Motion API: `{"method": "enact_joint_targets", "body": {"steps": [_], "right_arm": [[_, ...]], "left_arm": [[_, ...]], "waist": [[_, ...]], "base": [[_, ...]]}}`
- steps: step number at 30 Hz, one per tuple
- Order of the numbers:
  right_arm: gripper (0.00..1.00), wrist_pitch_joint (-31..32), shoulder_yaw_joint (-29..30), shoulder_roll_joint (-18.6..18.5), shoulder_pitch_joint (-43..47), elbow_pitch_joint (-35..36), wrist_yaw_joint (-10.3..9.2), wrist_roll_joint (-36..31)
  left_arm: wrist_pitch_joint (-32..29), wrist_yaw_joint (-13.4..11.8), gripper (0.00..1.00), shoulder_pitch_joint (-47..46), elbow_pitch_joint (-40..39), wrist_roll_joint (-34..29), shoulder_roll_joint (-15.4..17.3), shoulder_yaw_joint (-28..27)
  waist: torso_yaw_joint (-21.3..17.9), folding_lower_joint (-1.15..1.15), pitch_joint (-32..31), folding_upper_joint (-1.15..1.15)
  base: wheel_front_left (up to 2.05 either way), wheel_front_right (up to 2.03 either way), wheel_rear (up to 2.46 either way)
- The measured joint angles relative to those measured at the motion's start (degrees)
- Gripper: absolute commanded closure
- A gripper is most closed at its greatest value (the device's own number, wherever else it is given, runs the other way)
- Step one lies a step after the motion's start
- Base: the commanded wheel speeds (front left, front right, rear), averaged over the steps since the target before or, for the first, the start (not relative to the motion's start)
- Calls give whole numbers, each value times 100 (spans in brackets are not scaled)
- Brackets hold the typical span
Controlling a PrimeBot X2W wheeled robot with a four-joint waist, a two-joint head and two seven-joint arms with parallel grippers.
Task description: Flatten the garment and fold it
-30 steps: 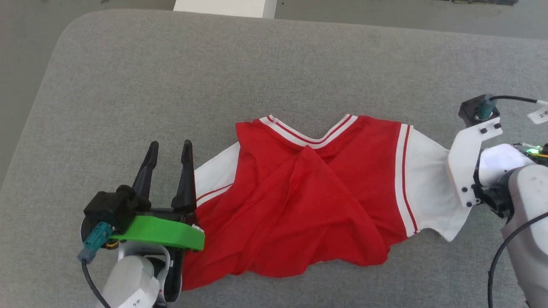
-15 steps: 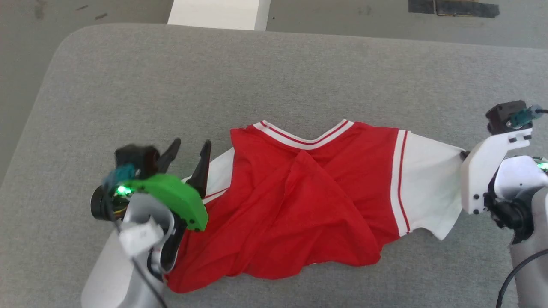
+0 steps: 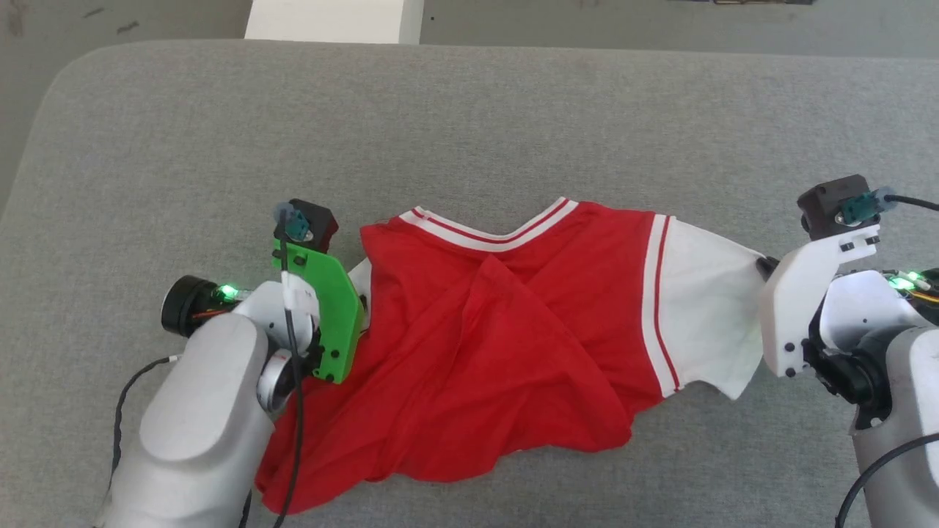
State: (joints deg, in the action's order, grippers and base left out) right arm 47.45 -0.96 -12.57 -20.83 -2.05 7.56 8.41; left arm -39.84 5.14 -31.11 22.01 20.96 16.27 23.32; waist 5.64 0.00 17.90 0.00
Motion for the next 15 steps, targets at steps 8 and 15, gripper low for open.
{"method": "enact_joint_targets", "body": {"steps": [8,15], "right_arm": [[100,-274,110,105,-6,60,0,452],[100,-563,633,286,-167,298,0,1193]], "left_arm": [[779,42,100,174,144,1125,-356,-766],[2007,-68,100,159,-604,1967,-576,-1951]], "waist": [[-61,0,-122,0],[-34,0,-445,0]], "base": [[0,0,0],[0,0,0]]}}
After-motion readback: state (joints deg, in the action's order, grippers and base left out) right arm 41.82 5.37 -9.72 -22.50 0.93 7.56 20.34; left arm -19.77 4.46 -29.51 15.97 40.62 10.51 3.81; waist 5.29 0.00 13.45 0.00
